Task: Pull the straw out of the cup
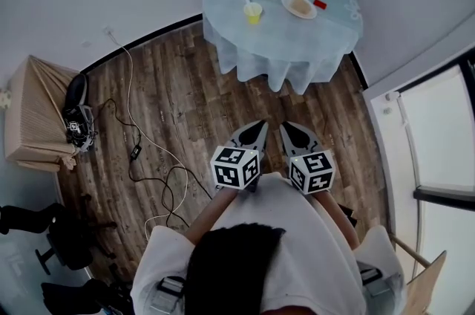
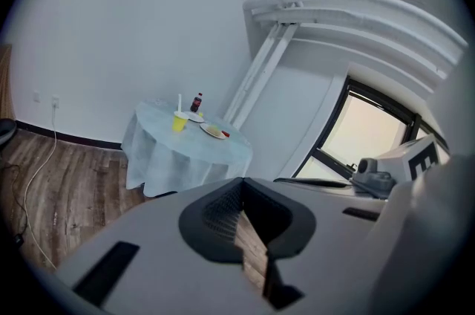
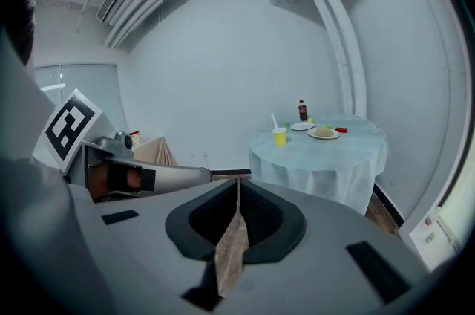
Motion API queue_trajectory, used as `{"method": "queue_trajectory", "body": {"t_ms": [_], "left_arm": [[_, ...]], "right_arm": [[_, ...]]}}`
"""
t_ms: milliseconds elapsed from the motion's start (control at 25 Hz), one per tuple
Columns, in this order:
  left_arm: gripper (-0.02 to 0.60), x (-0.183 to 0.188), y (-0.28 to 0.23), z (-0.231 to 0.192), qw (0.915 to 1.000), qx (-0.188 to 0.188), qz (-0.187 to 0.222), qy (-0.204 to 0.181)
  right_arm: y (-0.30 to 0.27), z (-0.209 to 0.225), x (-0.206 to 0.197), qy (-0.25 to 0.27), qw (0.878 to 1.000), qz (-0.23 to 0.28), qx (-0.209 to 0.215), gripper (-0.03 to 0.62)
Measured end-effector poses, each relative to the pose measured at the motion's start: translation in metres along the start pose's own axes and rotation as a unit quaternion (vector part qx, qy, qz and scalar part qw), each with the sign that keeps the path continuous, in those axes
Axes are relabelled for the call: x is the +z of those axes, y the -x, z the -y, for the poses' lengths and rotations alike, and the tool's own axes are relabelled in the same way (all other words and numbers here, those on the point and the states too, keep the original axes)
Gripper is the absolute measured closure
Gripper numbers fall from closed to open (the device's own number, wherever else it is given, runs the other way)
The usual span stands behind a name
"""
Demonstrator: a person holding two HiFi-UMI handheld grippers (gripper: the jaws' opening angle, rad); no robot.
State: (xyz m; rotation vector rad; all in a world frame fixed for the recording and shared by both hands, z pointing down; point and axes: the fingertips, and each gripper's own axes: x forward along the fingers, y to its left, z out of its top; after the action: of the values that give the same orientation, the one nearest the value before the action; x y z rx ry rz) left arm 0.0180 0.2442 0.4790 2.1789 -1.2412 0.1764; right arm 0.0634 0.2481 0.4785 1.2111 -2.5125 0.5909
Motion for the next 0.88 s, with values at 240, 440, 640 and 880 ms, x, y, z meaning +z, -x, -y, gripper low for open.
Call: {"method": "queue_trajectory", "body": {"t_ms": [240,440,640,880], "left_arm": [[0.574,0.02,-0.011,-0.027,0.9996,-0.022,-0.012,-0.011],[0.574,0.038,-0.014,-0.058,0.9997,-0.021,-0.005,-0.01],[0.572,0.044,-0.019,-0.075,0.9993,-0.035,-0.016,-0.001],[0.574,0.053,-0.027,-0.085,0.9988,-0.047,-0.017,0.0]], "right_arm": [[-0.034,-0.001,0.015,-0.011,1.0,0.007,-0.01,0.559],[-0.057,-0.003,0.025,-0.018,0.999,0.015,-0.026,0.557],[-0.072,-0.001,0.03,-0.031,0.998,0.018,-0.051,0.557],[-0.077,0.002,0.029,-0.05,0.997,0.02,-0.06,0.557]]}}
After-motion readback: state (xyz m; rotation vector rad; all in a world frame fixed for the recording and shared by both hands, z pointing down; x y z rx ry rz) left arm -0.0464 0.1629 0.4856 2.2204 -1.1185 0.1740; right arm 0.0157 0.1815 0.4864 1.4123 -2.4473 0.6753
